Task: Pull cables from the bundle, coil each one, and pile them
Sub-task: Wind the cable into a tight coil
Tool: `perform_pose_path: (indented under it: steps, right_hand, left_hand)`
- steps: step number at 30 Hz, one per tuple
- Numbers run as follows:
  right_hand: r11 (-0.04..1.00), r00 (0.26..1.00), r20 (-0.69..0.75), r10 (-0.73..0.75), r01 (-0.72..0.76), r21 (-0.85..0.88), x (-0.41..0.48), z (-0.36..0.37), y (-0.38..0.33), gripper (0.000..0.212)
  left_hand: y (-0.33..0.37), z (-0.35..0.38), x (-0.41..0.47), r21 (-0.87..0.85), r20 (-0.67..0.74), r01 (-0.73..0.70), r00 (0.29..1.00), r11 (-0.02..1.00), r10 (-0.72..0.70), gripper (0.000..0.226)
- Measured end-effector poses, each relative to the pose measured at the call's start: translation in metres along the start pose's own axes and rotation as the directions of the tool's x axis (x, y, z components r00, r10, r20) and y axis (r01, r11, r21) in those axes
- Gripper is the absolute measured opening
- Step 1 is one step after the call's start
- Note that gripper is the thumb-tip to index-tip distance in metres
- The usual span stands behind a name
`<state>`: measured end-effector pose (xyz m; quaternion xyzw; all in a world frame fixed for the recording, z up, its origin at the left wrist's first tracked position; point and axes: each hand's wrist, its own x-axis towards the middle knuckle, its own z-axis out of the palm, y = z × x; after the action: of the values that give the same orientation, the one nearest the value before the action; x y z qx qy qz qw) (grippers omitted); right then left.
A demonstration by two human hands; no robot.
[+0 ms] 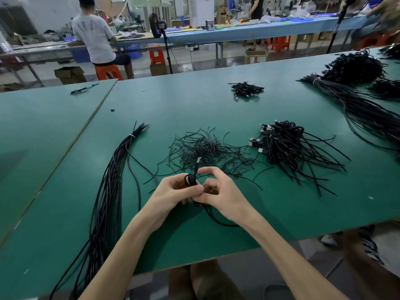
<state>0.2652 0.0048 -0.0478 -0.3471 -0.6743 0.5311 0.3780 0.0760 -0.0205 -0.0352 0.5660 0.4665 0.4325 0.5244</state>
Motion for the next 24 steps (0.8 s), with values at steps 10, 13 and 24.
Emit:
perform_pose_path:
  steps: [10,13,24]
  right_hand:
    - [1.0,0.999,-0.052,-0.006,0.006,0.006,-0.0008,-0.0014,-0.0002,0.056]
    - [1.0,0.998,-0.056,-0.005,0.005,0.008,-0.0007,-0.0008,0.0005,0.049]
    - [0.999,1.0,-0.004,0.027,-0.027,0.028,-0.0013,0.001,-0.0019,0.025]
  left_hand:
    - [-0.0035,-0.0014,-0.0007,0.004,-0.016,-0.031,0.999,1.0,0.031,0.037]
    - [-0.0039,-0.0034,-0.0002,-0.077,-0.011,-0.016,1.0,0.997,0.015,0.026]
    - [-0.0084,-0.0036,0.0008,-0.214,-0.065,-0.056,0.997,0.975,0.043,0.045]
